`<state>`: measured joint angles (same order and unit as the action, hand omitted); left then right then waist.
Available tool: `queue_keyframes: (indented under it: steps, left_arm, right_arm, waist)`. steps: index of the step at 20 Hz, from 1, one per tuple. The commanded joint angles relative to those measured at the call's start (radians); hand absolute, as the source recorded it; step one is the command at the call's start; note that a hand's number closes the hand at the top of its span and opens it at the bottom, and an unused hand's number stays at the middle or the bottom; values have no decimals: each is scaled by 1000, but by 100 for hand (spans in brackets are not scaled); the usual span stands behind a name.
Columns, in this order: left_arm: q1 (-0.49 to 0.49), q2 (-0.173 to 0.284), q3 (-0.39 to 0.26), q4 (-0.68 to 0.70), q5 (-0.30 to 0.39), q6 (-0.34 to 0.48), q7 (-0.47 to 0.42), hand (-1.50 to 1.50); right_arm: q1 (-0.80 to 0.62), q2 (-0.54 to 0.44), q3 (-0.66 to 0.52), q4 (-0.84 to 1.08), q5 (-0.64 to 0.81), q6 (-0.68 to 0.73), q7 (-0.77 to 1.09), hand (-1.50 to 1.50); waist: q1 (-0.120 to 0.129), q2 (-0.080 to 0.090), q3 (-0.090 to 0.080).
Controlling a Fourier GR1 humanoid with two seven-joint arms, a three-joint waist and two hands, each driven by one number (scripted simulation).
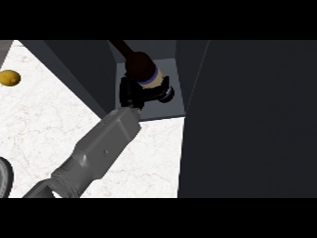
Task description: Pick up the wine, place it into the cabinet and close the cabinet
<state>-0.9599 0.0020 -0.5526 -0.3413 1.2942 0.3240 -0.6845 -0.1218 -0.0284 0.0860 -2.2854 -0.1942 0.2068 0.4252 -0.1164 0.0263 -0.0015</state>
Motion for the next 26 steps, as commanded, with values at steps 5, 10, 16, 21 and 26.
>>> queue_keyframes:
  steps: [5, 10, 16, 21, 26]
  left_arm:
    - [31, -2, -49, -59, 109, 29, -19, 150]
    - [-39, -2, -42, -55, 175, 111, -56, -150]
    - [-49, -2, -73, -54, 238, 111, -84, -150]
    - [-31, -2, -121, 1, 239, 106, -87, -150]
    - [-85, -2, -200, 6, 204, 199, -100, -150]
  right_arm:
    - [16, 6, 18, -15, -14, 6, 1, -150]
    - [10, -6, 7, -22, -19, 12, 6, -150]
    - [0, 13, 20, 1, 3, -2, -12, -150]
    - [35, 23, 58, -31, 21, -3, -8, -150]
    - [16, 1, 13, -11, -4, 3, 2, -150]
  waist:
    - [-26, 6, 0]
    - [-29, 4, 0]
    - [-22, 7, 0]
    - [-16, 6, 0]
    - [-12, 3, 1]
